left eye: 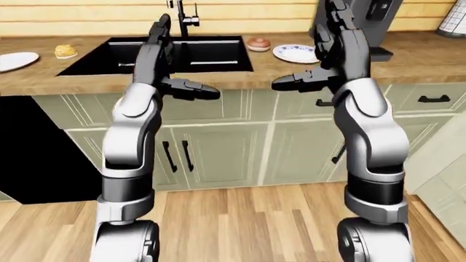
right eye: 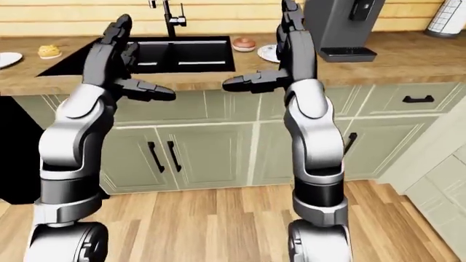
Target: Place the pastries on the plates.
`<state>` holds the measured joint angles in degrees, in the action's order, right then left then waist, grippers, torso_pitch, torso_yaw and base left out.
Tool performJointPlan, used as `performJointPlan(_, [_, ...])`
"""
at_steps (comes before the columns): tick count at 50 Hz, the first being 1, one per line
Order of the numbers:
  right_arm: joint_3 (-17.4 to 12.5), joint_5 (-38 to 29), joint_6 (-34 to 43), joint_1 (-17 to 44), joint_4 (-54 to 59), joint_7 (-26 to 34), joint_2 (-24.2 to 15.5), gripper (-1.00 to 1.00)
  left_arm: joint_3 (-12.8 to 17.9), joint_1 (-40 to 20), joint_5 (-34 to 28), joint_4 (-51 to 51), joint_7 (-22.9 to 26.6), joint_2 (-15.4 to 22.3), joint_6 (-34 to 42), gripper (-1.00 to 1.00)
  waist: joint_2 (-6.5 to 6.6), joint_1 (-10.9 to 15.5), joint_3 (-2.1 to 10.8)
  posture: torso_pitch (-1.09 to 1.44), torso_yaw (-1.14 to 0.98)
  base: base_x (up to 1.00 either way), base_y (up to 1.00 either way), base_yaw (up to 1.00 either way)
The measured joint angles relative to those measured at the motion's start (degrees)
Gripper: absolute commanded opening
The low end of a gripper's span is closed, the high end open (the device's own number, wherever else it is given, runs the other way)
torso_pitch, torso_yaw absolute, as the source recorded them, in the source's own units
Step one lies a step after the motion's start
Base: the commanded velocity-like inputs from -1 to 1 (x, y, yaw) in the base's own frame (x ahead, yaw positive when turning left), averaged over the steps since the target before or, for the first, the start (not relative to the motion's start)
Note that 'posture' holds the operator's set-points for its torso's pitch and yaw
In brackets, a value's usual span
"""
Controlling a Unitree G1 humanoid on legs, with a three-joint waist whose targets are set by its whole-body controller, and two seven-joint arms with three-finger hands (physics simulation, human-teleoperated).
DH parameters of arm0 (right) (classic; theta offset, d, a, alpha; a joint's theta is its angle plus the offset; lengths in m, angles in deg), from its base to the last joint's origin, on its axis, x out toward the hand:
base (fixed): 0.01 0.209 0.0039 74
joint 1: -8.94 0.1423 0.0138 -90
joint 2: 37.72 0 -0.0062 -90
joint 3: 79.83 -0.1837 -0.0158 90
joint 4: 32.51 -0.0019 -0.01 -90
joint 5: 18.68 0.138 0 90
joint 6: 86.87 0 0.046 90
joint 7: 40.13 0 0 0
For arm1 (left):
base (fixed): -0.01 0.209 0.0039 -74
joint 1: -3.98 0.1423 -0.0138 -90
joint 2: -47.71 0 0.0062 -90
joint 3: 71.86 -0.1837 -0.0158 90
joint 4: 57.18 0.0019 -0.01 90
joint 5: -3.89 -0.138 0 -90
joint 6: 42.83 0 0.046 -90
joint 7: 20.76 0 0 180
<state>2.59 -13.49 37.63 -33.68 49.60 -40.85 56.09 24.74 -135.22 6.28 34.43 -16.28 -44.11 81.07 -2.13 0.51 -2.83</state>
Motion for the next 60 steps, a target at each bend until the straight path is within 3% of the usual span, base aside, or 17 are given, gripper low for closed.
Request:
performJointPlan(6, [0.06, 1.12, -0.78, 1.85, -0.84, -0.55, -0.99, 1.00, 1.07, -3.00, 0.27, -1.75, -0.73, 1.90, -1.14, 1.00, 4.36, -1.32, 0.84, 0.00, 0.00, 0.63, -0.18, 0.00])
performJointPlan(9, [1.22, 1.55, -0.53, 1.60, 0.07, -0.45, -0.54, 1.00, 1.66, -2.35, 0.37, -0.84, -0.87, 2.53, -1.10, 1.00, 4.69, -0.06, -1.85, 0.00, 0.00, 0.63, -0.18, 0.00])
performJointPlan(11, [1.93, 1.88, -0.24, 1.26, 0.63, -0.10, -0.57, 1.00, 2.15, -2.29, 0.35, 0.74, -1.30, 2.72, -0.36, 1.00, 5.10, 0.34, -1.05, 0.00, 0.00, 0.62, -0.16, 0.00])
performJointPlan(17, [0.70, 1.91, -0.92, 3.21, -1.42, -0.80, -0.95, 1.00, 1.99, -2.97, 0.58, -1.87, -1.72, 3.10, -0.43, 1.00, 3.06, 0.82, 0.77, 0.00, 0.00, 0.40, -0.20, 0.00])
performJointPlan(19, [0.83, 2.10, -1.48, 3.77, -1.78, -1.10, -0.84, 1.00, 2.11, -3.33, 0.63, -2.32, -1.79, 3.39, -0.79, 1.00, 1.47, -0.13, 1.49, 0.00, 0.00, 0.03, -0.25, 0.00])
performJointPlan(21, [1.09, 2.07, -1.93, 3.49, -1.53, -1.20, -1.18, 1.00, 1.99, -3.12, 0.59, -2.38, -1.81, 3.06, -1.03, 1.00, -1.27, -1.20, 0.74, 0.00, 0.00, 0.00, 0.00, 0.00])
performJointPlan(22, [0.96, 1.85, -2.17, 2.77, -1.21, -1.17, -1.40, 1.00, 1.48, -2.46, 0.63, -2.23, -1.73, 2.55, -1.12, 1.00, -1.46, -1.27, -0.68, 0.00, 0.00, 0.00, 0.00, 0.00])
performJointPlan(24, [0.50, 1.28, -2.05, 1.83, 0.46, -1.29, -1.21, 1.00, 0.30, -1.12, 0.84, -1.08, -1.44, 1.78, -0.69, 1.00, -1.60, -1.51, -2.00, 0.00, 0.00, 0.00, 0.00, 0.00])
performJointPlan(29, [0.49, 1.18, -1.13, 1.63, 0.33, -1.50, -0.95, 1.00, 0.49, -0.48, 0.98, -0.49, -1.58, 1.11, 0.12, 1.00, 0.02, -0.92, -2.31, 0.00, 0.00, 0.00, -0.10, 0.00])
performJointPlan(33, [0.18, 1.48, -1.15, 2.05, -0.54, -1.69, -1.20, 1.00, 0.42, -1.32, 1.08, -2.36, -1.63, 1.44, -0.60, 1.00, 5.70, -1.55, -1.10, 0.00, 0.00, 0.00, -0.55, 0.00])
performJointPlan(34, [0.24, 1.63, -1.27, 2.36, -0.79, -1.70, -0.96, 1.00, 0.74, -1.40, 1.08, -2.97, -1.54, 2.01, -0.63, 1.00, 6.49, -1.19, -0.80, 0.00, 0.00, 0.00, -0.55, 0.00])
performJointPlan(41, [1.51, 2.44, -1.14, 2.67, 0.19, -1.24, -0.66, 1.00, 2.09, -0.55, 0.38, -2.95, -1.96, 2.81, 0.94, 1.00, 4.75, -0.07, 1.34, 0.00, 0.00, 0.02, -0.66, 0.00])
performJointPlan(46, [1.02, 2.36, -2.09, 3.95, -1.57, -1.39, -1.29, 1.00, 2.15, -1.96, 0.32, -3.28, -1.84, 2.94, 0.30, 1.00, -2.41, -0.31, 0.98, 0.00, 0.00, 0.01, -0.12, 0.00])
performJointPlan(48, [-0.02, 2.10, -2.22, 2.92, -1.53, -1.72, -1.64, 1.00, 0.93, -1.22, 0.53, -3.77, -1.61, 2.04, -0.30, 1.00, -1.41, -0.82, -0.76, 0.00, 0.00, 0.00, 0.00, 0.00])
performJointPlan(52, [-0.12, 1.49, -0.60, 1.97, 0.44, -2.25, -1.56, 1.00, 0.05, -0.37, 0.96, -2.26, -0.89, 1.81, 0.54, 1.00, 1.01, -1.15, -1.48, 0.00, 0.00, 0.02, 0.00, 0.00])
performJointPlan(54, [0.33, 1.38, -0.08, 1.51, 0.64, -2.16, -1.30, 1.00, 0.39, 0.10, 0.90, -2.01, -0.95, 1.77, 0.91, 1.00, 2.68, -1.08, -0.87, 0.00, 0.00, 0.10, 0.00, 0.00])
performJointPlan(60, [0.38, 1.77, -0.34, 3.00, -1.77, -2.07, -1.06, 1.00, 1.69, -0.96, 0.56, -4.38, -1.37, 2.70, -0.18, 1.00, 5.64, -1.11, 1.12, 0.00, 0.00, 0.05, -0.07, 0.00])
